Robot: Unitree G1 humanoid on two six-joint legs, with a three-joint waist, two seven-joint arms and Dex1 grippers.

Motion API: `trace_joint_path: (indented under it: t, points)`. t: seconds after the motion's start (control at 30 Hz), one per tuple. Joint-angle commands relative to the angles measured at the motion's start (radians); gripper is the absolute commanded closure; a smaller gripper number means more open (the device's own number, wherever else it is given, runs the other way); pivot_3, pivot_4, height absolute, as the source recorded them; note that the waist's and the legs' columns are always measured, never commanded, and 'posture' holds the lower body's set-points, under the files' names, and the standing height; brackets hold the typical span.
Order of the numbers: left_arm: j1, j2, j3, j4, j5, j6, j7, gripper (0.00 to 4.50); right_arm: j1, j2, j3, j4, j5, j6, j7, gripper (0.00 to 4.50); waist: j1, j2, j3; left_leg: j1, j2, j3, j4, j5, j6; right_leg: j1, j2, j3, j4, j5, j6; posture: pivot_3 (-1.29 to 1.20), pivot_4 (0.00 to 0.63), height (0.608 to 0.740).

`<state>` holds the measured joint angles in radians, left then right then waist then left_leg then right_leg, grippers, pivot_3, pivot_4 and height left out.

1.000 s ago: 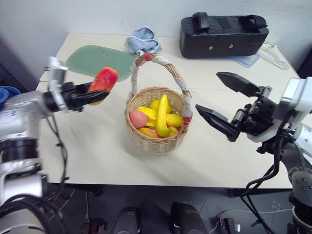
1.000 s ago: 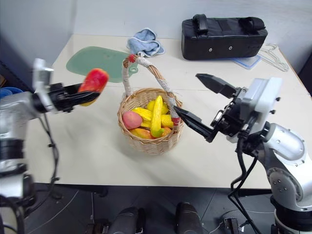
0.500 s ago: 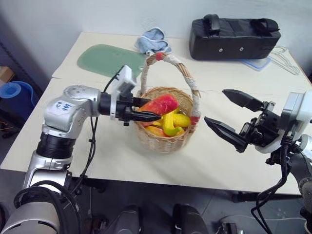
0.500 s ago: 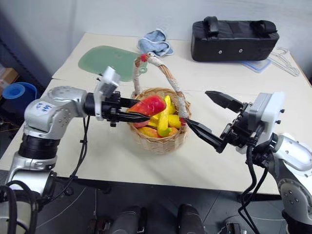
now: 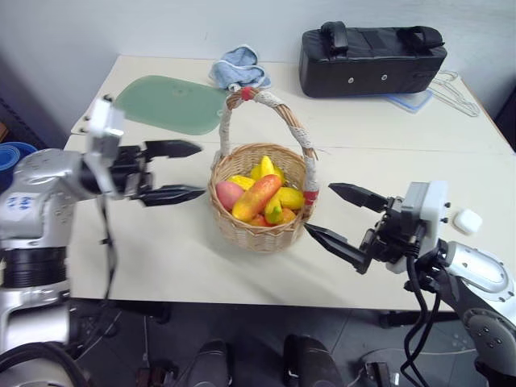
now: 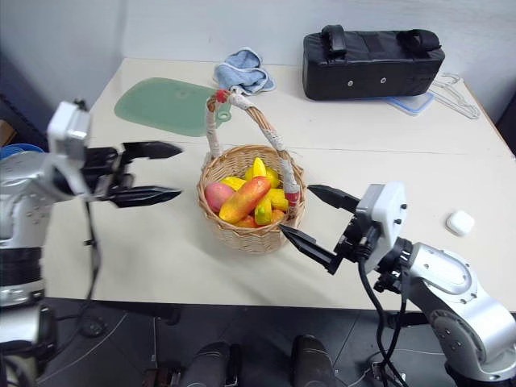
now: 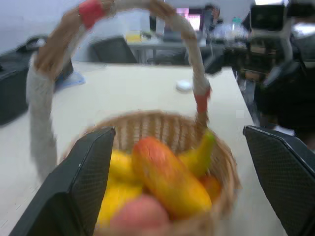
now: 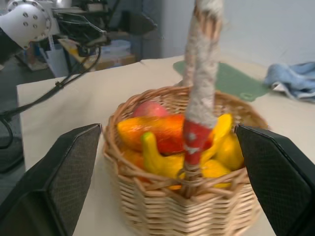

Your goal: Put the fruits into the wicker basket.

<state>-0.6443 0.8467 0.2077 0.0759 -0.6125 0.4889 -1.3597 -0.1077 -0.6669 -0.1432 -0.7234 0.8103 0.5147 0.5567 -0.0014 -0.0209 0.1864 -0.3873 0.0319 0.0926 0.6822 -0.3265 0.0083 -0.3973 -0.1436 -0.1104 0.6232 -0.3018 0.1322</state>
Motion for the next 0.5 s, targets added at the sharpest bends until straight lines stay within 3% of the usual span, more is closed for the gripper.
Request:
trace_joint_path:
  t: [0.03,0.1,0.2,0.5]
  points:
    - [0.037,0.085,0.097,0.058,-0.016,-0.042,-0.065,0.13,-0.079,0.042,0.047,0.034,-0.032,0.004,-0.034,0.00,0.004,0.000,0.000,0.000,0.000,0.000,0.000,0.000,0.000,0.000,0.000,0.000,-0.001,0.000,0.000,0.00,0.150,0.740]
    - [0.087,0.120,0.122,0.063,-0.025,-0.039,-0.091,0.13,-0.129,0.067,0.080,0.078,-0.060,0.002,-0.032,0.00,0.003,0.000,0.000,-0.001,-0.001,0.000,0.000,0.000,0.000,0.001,-0.001,0.000,-0.002,0.000,0.000,0.00,0.150,0.740]
    - [0.164,0.099,0.157,-0.016,-0.059,-0.029,-0.059,0.13,-0.194,0.097,0.134,0.179,-0.137,-0.016,-0.015,0.00,0.003,0.000,0.000,0.000,-0.001,0.000,0.000,-0.001,0.001,0.000,-0.003,0.000,-0.001,0.000,0.000,0.00,0.150,0.740]
    - [0.240,0.041,0.175,-0.186,-0.124,0.008,0.045,0.11,-0.260,0.125,0.137,0.268,-0.146,-0.036,0.093,2.96,-0.002,0.000,0.000,-0.002,-0.001,0.000,0.000,-0.001,0.001,-0.001,-0.002,-0.002,0.001,0.000,0.001,0.00,0.150,0.740]
